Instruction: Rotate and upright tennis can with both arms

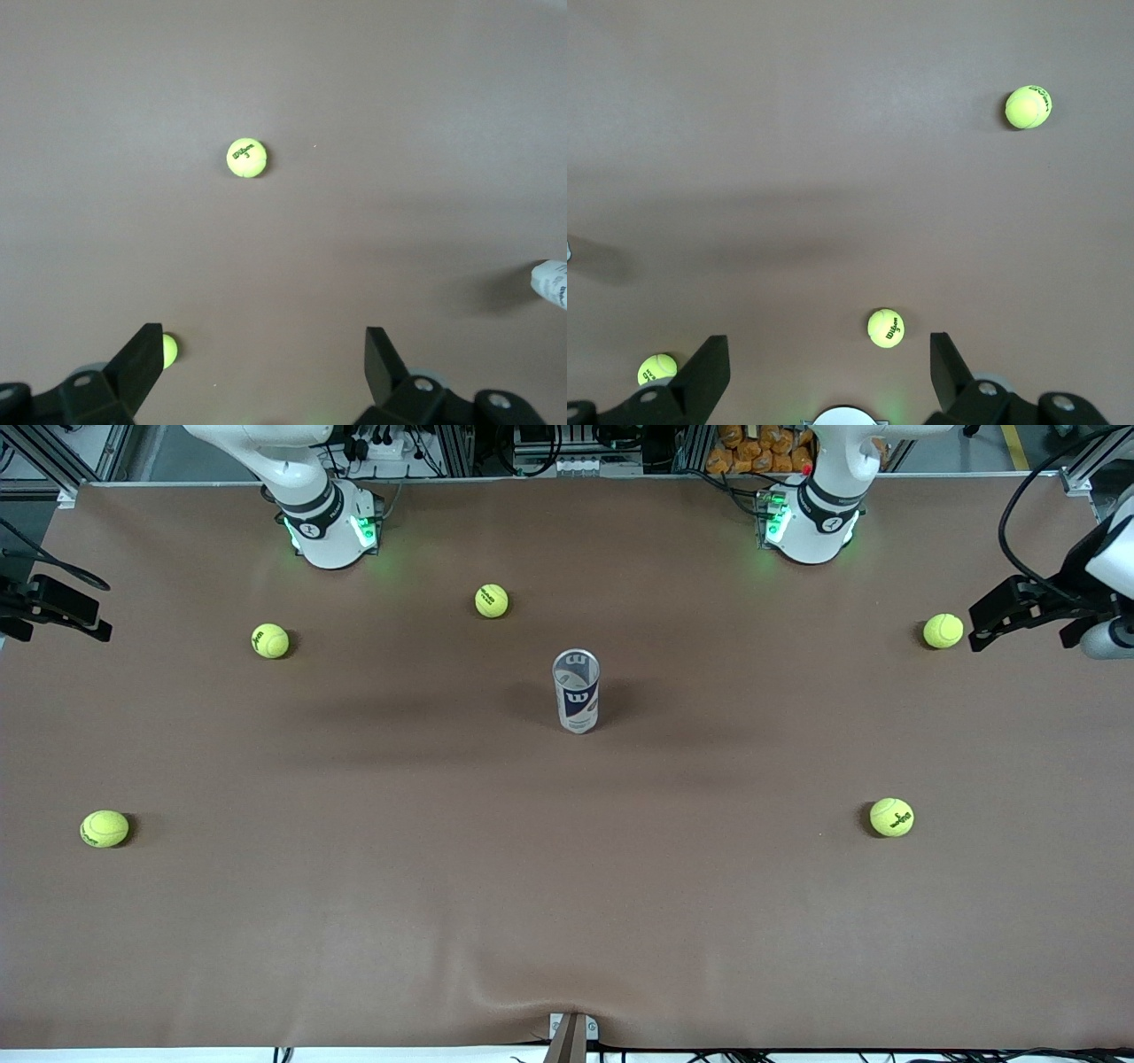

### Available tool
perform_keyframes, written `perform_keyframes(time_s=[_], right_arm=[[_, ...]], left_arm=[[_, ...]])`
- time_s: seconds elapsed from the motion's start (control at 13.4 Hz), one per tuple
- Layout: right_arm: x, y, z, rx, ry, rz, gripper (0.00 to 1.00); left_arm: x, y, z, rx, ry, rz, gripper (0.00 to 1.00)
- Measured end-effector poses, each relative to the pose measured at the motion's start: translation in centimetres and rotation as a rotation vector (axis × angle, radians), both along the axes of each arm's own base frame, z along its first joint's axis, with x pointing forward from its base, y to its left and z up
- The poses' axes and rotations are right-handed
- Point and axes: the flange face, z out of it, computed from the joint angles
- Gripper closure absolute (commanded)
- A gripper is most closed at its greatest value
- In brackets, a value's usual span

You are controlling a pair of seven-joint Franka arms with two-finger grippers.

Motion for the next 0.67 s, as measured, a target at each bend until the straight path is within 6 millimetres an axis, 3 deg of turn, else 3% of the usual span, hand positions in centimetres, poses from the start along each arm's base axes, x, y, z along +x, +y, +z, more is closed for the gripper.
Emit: perform_keyframes(time_s=[0.45,0.67], right_arm=[[0.0,0.0,0.0,0.000,0.002,0.000,0.00],[0.0,0.0,-0.1,0.000,0.003,0.000,0.00]], left_arm=[[1.0,3.5,-2.2,-0.019,0.021,-0.002,0.00],[1.1,3.8,-2.4,-0.025,0.021,0.001,0.00]])
